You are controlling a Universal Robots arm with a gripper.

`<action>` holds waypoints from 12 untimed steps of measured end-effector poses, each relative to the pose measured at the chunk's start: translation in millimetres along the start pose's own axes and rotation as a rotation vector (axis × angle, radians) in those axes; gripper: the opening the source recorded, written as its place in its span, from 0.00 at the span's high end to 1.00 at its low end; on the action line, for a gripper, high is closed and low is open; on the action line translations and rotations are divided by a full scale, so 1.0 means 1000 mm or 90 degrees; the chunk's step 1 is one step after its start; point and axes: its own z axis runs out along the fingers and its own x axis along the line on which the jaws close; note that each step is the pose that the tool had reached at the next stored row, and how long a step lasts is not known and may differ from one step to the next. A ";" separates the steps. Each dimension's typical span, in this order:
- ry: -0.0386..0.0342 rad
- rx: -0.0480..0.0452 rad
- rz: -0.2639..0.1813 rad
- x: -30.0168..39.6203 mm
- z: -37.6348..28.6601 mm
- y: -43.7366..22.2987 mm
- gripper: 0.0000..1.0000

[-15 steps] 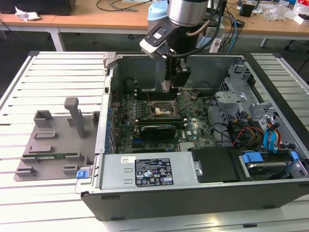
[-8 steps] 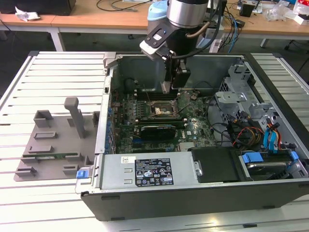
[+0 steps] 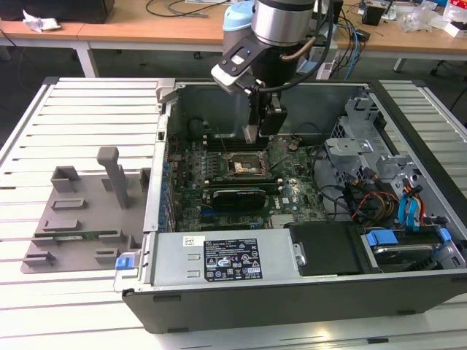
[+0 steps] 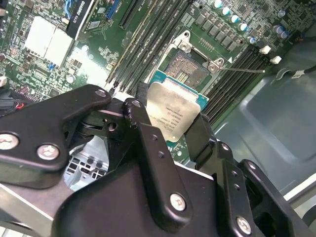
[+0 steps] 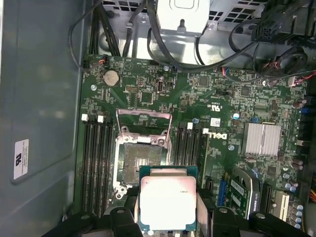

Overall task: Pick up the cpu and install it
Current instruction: 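Place the cpu into insertion slot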

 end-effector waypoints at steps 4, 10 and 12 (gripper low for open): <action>0.0001 -0.0001 0.000 0.0000 0.0037 0.0002 0.45; 0.0001 0.0000 0.000 0.0001 0.0100 0.0004 0.45; 0.0000 0.0000 0.000 0.0001 0.0119 0.0005 0.45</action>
